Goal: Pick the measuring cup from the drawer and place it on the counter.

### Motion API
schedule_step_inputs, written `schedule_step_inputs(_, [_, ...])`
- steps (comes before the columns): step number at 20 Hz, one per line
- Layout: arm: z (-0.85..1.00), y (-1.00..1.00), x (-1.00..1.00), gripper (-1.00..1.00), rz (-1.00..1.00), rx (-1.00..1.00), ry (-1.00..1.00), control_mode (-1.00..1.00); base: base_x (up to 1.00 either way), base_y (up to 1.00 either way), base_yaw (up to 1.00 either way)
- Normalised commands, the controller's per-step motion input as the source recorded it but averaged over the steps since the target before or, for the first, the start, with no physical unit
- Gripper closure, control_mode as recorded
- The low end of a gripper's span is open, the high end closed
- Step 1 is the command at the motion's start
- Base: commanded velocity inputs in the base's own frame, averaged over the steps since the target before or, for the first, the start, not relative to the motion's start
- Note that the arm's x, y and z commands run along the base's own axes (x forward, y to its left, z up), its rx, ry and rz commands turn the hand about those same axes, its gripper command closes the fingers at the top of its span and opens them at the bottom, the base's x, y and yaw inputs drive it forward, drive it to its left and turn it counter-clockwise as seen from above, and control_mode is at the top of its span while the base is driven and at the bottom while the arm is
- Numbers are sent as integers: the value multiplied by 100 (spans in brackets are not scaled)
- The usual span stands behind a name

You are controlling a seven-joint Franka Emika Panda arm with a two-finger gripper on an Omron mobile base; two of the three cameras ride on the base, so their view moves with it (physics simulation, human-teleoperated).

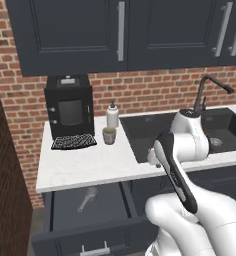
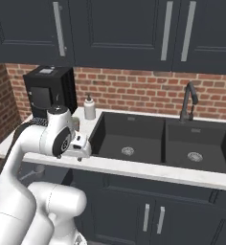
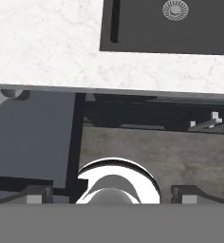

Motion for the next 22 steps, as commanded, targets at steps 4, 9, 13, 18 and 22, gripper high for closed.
schedule_step_inputs(4, [0,0,0,-100,0,0,0,100,-48,0,0])
schedule_step_inputs(9, [0,0,0,-100,0,0,0,100,-71,0,0])
schedule_step_inputs(13, [0,0,0,-100,0,0,0,100,-77,11,1])
schedule_step_inputs(18, [-5,12,0,-100,0,-1,0,-100,-24,40,1])
schedule_step_inputs(22, [-11,39,41,-100,-3,0,0,-100,0,0,0])
